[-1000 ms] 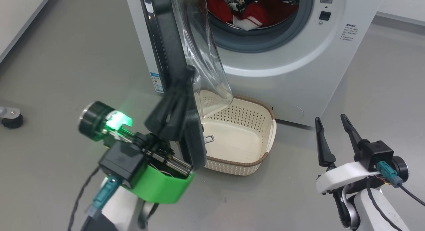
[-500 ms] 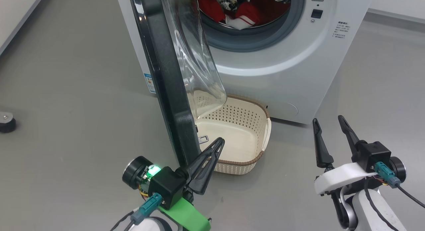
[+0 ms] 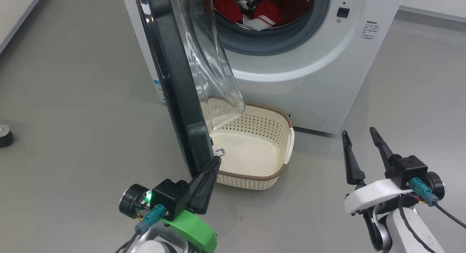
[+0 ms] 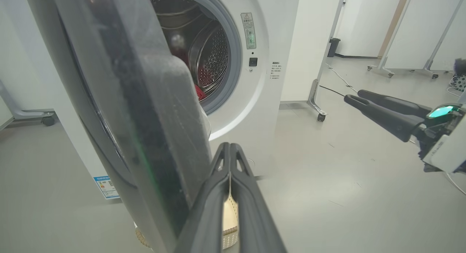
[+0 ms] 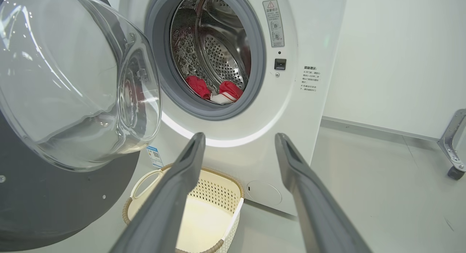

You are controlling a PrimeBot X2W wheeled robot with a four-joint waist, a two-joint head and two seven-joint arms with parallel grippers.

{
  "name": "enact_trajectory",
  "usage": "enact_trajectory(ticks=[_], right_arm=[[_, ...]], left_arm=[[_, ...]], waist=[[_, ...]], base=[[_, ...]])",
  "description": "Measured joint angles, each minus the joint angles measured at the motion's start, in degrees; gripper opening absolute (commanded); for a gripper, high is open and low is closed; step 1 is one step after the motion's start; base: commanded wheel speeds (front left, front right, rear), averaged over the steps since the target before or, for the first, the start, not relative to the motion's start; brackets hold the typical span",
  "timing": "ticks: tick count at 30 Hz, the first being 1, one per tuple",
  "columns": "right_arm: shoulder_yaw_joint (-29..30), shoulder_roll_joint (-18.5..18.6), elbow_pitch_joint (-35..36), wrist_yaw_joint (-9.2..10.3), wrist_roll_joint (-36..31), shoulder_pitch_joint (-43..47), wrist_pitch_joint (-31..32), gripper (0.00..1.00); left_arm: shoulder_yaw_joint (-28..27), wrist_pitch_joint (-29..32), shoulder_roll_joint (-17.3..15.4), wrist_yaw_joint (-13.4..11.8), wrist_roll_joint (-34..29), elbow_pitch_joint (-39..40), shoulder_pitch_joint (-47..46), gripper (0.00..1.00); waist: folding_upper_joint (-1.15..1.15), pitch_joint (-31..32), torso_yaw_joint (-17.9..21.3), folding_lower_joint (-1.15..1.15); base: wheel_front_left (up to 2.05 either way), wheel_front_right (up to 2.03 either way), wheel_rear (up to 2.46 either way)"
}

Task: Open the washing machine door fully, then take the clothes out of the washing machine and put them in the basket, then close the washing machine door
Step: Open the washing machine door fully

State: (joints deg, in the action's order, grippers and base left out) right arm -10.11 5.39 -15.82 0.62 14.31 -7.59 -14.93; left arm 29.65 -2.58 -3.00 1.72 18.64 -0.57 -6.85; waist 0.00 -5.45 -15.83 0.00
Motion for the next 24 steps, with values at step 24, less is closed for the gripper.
enact_trajectory(ticks=[24], right_arm=[[1.71, -0.60, -0.41, -1.08, -0.89, 0.01, 0.00, 1.00]], left_arm=[[-2.42, -2.32, 0.47, -1.48, 1.88, -3.36, -1.09, 0.00]], waist=[[0.00, -0.34, 0.66, 0.00]], base=[[0.00, 0.00, 0.00]])
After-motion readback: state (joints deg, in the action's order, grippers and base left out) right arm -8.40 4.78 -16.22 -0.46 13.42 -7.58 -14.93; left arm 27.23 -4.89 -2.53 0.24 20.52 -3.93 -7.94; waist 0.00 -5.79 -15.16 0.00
